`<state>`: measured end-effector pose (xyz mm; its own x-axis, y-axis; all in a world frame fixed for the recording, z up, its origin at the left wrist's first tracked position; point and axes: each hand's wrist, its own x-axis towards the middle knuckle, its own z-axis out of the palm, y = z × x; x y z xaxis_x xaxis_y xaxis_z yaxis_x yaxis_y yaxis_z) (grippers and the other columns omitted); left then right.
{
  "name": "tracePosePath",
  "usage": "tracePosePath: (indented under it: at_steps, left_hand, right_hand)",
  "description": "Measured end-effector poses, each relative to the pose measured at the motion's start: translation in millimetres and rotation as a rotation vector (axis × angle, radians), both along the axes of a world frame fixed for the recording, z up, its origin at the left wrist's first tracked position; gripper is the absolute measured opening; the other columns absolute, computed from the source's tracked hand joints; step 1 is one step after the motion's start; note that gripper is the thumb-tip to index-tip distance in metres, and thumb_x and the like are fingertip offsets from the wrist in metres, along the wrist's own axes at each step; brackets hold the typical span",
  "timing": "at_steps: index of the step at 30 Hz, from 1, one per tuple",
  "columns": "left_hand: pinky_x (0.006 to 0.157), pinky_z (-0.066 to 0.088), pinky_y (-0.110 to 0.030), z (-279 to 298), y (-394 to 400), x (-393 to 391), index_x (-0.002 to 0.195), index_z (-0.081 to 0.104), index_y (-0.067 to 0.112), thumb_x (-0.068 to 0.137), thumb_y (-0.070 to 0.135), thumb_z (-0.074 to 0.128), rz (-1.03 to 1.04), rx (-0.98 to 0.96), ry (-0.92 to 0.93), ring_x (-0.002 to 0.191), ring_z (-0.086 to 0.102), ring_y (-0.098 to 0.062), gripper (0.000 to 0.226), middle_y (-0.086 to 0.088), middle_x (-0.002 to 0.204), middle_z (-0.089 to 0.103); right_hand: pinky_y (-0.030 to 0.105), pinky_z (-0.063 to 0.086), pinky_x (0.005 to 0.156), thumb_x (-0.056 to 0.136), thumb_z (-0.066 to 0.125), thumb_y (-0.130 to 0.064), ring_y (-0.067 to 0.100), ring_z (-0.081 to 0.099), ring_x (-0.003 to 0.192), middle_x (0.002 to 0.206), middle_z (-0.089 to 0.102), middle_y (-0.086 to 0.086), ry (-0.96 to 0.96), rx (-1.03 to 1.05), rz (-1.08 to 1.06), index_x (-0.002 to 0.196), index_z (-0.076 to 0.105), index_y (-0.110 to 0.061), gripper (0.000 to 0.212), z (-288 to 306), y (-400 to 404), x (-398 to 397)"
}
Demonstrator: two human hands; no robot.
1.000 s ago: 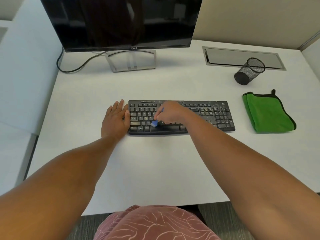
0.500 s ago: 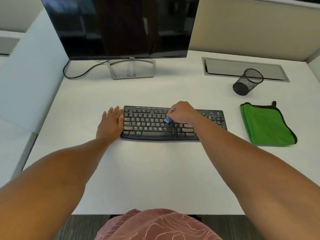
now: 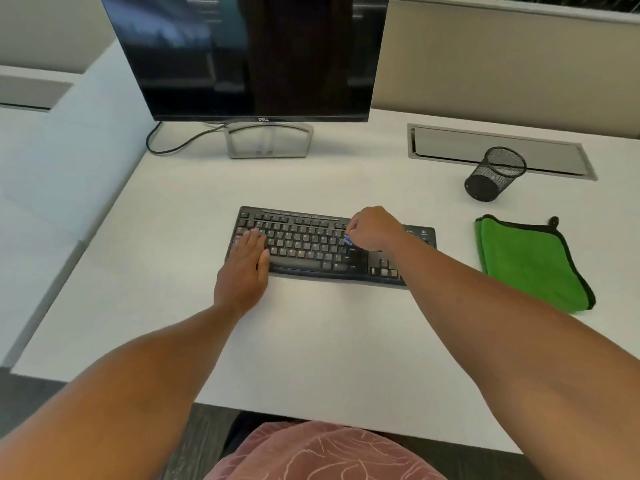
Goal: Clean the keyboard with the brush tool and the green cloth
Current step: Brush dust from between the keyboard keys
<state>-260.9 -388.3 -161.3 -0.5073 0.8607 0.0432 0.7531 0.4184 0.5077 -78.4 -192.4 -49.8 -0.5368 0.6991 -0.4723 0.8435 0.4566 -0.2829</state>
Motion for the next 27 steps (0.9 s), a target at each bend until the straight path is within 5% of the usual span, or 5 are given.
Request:
tracePosePath:
  at_steps: [6,11,17,23,27]
  left_hand:
    - [0.125,0.006,-0.03,-11,5,57,0.154,0.039,0.009,0.105,0.042,0.018,-0.113,-0.006,0.069,0.153,0.017,-0.017,0.062,-0.004,0.163,0.029]
    - [0.127,0.005,-0.034,-17,7,94,0.151,0.042,0.005,0.107,0.037,0.018,-0.167,-0.004,0.154,0.153,0.02,-0.018,0.06,-0.008,0.161,0.035]
    - [0.127,0.006,-0.038,-25,8,130,0.152,0.04,0.005,0.107,0.035,0.018,-0.196,-0.046,0.174,0.153,0.021,-0.02,0.058,-0.008,0.161,0.034]
    - [0.127,0.002,-0.034,-33,6,147,0.155,0.035,0.006,0.107,0.035,0.018,-0.158,-0.051,0.153,0.155,0.015,-0.02,0.058,-0.006,0.165,0.023]
    - [0.125,0.001,-0.026,-32,6,148,0.157,0.032,0.011,0.107,0.036,0.02,-0.129,-0.028,0.091,0.155,0.009,-0.014,0.057,0.0,0.167,0.018]
  right_hand:
    - [0.031,0.054,0.08,0.086,0.063,-0.016,0.018,0.062,0.078,0.102,0.073,0.008,0.067,-0.221,-0.012,0.108,0.072,-0.01,0.024,5,3,21]
    - [0.037,0.057,0.081,0.084,0.051,-0.012,0.024,0.063,0.093,0.109,0.068,0.004,0.013,0.058,0.019,0.099,0.074,-0.013,0.027,-3,20,42]
    - [0.026,0.049,0.069,0.092,0.055,-0.015,0.013,0.058,0.073,0.08,0.067,0.001,-0.005,-0.166,0.164,0.1,0.075,-0.014,0.021,7,21,65]
    - [0.025,0.047,0.066,0.09,0.051,-0.01,0.017,0.056,0.084,0.114,0.067,-0.001,0.087,0.056,0.109,0.105,0.075,-0.016,0.028,-3,29,76]
    - [0.021,0.041,0.057,0.092,0.055,-0.013,0.01,0.055,0.065,0.078,0.069,-0.001,-0.028,-0.152,0.261,0.104,0.076,-0.014,0.024,5,27,75]
